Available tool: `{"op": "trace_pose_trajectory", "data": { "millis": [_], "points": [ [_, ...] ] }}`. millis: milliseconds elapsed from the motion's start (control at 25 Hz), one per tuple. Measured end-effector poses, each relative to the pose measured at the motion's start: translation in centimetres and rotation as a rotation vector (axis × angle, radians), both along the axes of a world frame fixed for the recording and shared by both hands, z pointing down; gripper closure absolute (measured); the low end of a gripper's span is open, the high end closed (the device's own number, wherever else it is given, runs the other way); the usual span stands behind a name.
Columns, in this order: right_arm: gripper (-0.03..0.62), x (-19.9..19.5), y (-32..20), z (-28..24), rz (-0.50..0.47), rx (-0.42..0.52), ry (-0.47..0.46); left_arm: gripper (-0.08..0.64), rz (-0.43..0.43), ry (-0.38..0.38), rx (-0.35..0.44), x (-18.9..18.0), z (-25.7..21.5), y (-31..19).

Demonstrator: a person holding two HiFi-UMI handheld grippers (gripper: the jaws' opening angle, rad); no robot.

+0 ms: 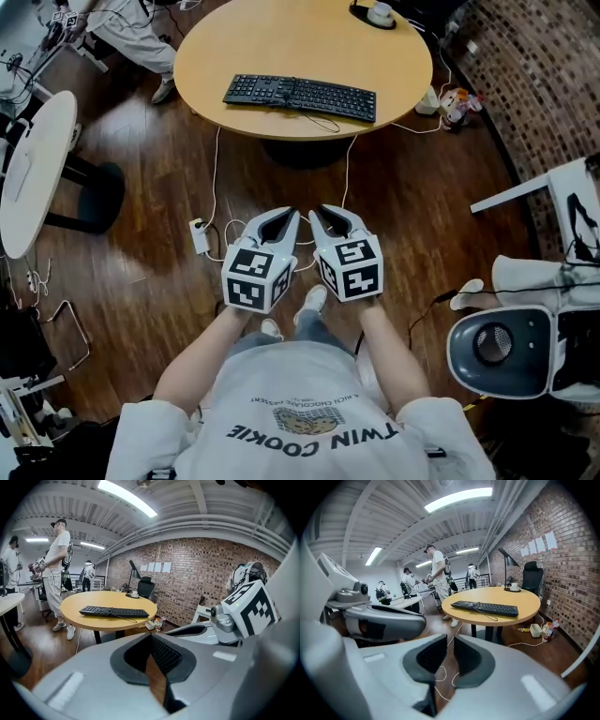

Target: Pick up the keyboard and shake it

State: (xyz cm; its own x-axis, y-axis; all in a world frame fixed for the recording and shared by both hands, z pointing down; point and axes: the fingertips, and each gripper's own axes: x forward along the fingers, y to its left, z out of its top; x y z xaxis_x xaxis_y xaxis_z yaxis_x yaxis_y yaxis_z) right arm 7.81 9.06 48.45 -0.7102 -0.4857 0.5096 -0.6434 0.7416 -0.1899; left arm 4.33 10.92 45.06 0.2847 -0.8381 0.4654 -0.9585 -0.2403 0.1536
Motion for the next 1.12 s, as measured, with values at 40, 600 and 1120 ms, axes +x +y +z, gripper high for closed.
{"op": "trace_pose_trajectory", "data": {
  "millis": [40,600,1120],
  "points": [
    [0.548,-0.3,0.7,-0.3,0.012,0.002,-0.014,0.552,0.001,0.000,0.000,-0.1,0.2,0.6],
    [0.588,-5.1,10.7,-2.7,0.083,0.035,-0.066,0.552,0.003,0.030,0.030,-4.9,-0.2,9.6],
    [0.588,-8.5,18.0,-3.7,0.128,0.040,-0.097,0.553,0.033,0.061,0.056,-8.1,-0.9,16.8]
  ]
}}
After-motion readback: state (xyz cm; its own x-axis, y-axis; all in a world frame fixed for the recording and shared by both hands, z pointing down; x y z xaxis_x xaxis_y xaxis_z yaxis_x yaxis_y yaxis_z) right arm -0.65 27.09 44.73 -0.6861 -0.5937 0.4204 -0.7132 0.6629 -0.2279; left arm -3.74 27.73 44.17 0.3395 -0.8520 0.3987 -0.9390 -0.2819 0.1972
